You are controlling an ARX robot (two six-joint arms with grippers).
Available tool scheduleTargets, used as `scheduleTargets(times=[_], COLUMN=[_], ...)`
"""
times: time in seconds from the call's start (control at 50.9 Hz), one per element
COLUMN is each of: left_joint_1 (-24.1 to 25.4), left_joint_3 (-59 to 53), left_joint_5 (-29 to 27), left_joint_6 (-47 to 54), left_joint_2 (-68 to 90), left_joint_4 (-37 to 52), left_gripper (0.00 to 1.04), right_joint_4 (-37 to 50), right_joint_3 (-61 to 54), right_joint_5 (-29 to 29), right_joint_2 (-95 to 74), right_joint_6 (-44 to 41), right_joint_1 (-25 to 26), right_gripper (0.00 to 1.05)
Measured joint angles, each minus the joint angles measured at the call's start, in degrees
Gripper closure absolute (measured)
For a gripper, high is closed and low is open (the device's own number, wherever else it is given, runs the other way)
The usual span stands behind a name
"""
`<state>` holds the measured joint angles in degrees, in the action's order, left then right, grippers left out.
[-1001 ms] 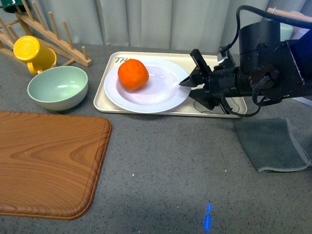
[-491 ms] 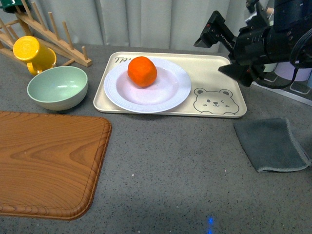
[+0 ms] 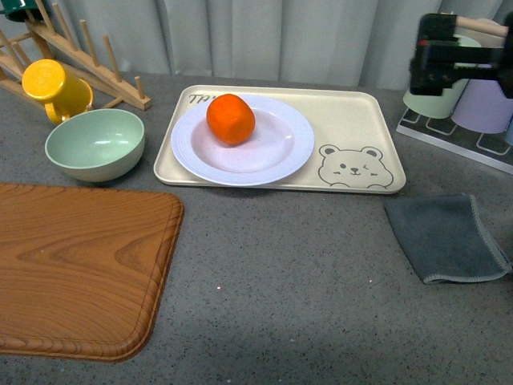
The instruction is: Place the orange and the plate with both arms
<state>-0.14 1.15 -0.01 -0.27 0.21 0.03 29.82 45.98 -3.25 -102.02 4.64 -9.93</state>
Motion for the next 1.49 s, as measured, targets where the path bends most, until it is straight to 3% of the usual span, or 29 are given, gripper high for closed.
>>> scheduleTargets(times=[0.432, 0.687, 0.864, 1.197, 1.276, 1.354, 1.492], left_joint_1=[0.0, 0.0, 0.0, 0.0, 0.0, 0.0, 0.0], left_joint_3=[0.0, 0.0, 0.0, 0.0, 0.0, 0.0, 0.0], left_joint_5=[0.0, 0.0, 0.0, 0.0, 0.0, 0.0, 0.0], left_joint_6=[0.0, 0.0, 0.0, 0.0, 0.0, 0.0, 0.0], left_joint_2=[0.0, 0.0, 0.0, 0.0, 0.0, 0.0, 0.0], left_joint_4=[0.0, 0.0, 0.0, 0.0, 0.0, 0.0, 0.0], left_gripper=[0.06, 0.06, 0.06, 0.06, 0.06, 0.06, 0.06], right_joint_4=[-9.5, -16.6, -16.0, -15.7, -1.2, 10.3, 10.5], right_joint_3=[-24.5, -31.2, -35.8, -36.0, -40.3, -44.3, -45.1], right_joint_5=[1.9, 5.4, 8.0, 7.8, 3.7, 3.4, 3.2], right_joint_2=[34.0, 48.3, 57.1, 57.4, 54.6, 54.2, 60.4], right_joint_6=[-5.6, -7.7, -8.3, -8.5, -6.8, -6.0, -5.4], right_joint_1=[8.0, 12.4, 14.1, 14.1, 11.7, 10.4, 10.1], right_gripper=[0.09, 0.09, 0.09, 0.09, 0.19, 0.32, 0.57])
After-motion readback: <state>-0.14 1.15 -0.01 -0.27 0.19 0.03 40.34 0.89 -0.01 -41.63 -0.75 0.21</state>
